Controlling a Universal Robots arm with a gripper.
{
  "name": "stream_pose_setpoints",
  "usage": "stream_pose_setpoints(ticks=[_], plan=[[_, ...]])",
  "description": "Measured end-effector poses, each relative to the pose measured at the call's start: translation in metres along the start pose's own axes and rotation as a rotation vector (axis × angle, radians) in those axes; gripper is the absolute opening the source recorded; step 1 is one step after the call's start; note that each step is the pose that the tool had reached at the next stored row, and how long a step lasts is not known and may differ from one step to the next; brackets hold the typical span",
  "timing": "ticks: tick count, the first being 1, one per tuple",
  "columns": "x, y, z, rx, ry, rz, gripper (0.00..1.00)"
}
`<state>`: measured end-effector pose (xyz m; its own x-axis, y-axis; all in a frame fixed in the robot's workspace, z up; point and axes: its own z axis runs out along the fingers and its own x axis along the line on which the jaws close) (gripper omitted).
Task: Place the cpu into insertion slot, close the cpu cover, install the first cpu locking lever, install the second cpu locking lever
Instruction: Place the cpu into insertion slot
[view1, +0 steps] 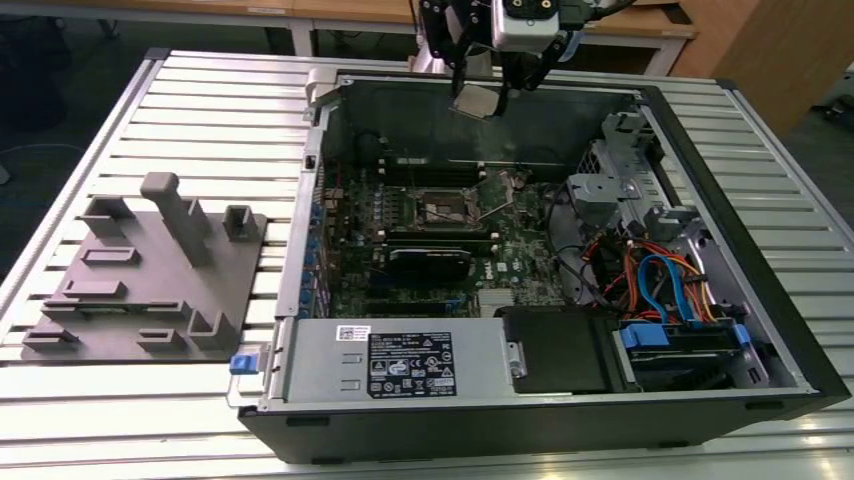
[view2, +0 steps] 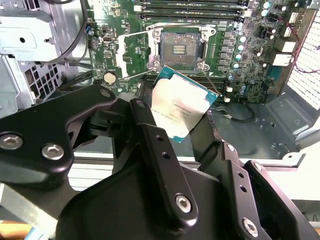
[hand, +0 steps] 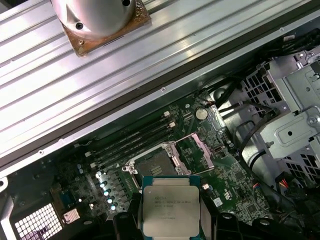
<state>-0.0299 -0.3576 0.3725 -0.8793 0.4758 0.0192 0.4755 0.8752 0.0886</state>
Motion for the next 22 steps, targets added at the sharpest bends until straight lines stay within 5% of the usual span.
stream_pose_setpoints(ticks=[9, 17, 22], plan=[[0.0000, 0.0000, 0.0000, -0.0002, -0.0007, 0.007, 0.54], [0.0000, 0.0000, 0.0002, -0.0024, -0.0106, 0.120, 0.54], [0.0000, 0.0000, 0.0002, -0.0023, -0.0109, 0.123, 0.54]])
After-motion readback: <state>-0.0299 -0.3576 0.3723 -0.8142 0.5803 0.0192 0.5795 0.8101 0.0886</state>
